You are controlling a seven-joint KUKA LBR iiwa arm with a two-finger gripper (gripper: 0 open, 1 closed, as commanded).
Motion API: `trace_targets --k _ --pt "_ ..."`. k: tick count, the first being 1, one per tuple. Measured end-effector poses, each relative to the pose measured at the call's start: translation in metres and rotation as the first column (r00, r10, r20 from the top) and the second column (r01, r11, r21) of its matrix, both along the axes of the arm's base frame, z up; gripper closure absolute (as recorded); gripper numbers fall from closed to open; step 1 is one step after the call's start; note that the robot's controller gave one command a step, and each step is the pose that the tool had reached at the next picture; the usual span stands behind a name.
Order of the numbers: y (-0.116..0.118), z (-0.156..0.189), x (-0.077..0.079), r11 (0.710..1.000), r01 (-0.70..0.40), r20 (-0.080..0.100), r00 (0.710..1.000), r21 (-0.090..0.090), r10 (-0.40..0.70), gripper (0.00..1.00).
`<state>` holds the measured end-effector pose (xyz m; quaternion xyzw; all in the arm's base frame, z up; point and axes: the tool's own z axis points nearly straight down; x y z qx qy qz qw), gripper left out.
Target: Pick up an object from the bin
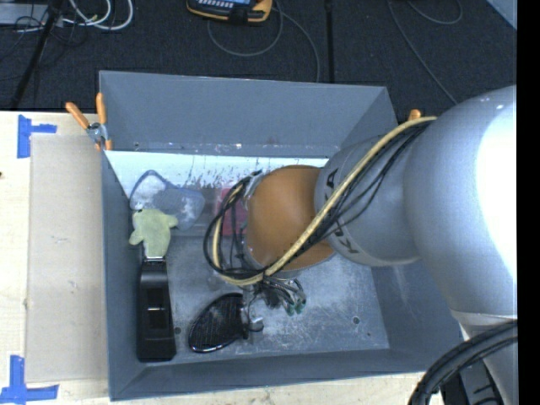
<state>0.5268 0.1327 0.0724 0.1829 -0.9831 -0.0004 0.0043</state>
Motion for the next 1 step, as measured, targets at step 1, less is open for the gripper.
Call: trace_targets --k 1 --pt "0.0562 -0.0018 -0.0201 1.000 0.019 -0.004 1.000 -0.005 -0.019 1.00"
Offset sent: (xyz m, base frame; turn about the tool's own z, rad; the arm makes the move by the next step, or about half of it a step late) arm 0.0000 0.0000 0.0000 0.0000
